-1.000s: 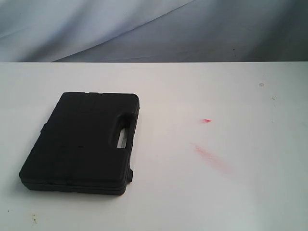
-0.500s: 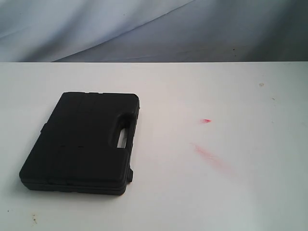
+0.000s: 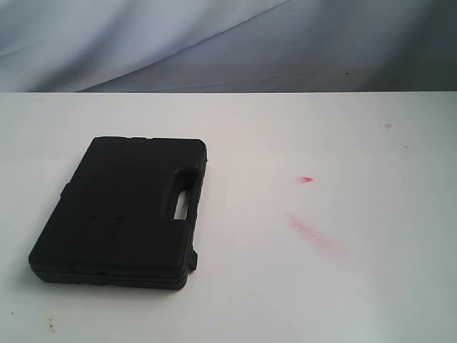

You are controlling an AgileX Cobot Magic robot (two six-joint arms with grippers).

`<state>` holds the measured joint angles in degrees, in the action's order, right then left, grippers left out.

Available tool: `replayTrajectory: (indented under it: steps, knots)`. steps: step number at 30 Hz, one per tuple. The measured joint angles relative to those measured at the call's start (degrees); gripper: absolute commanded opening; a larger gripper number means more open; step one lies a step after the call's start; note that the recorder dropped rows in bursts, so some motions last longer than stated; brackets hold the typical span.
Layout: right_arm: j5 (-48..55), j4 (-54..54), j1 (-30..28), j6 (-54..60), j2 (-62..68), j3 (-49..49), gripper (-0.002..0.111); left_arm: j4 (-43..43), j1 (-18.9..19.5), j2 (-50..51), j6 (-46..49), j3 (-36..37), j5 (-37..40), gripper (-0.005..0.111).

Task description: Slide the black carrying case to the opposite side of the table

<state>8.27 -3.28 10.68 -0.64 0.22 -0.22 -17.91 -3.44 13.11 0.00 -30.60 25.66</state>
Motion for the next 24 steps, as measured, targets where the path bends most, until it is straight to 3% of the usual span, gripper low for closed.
replayTrajectory:
  steps: [15,24]
  knots:
    - [0.00,0.00,0.00,0.00,0.00,0.00,0.000,-3.70,-3.18,28.57,4.56,-13.39,15.45,0.000]
    - [0.00,0.00,0.00,0.00,0.00,0.00,0.000,-6.60,-3.18,45.03,7.47,-20.00,17.36,0.000]
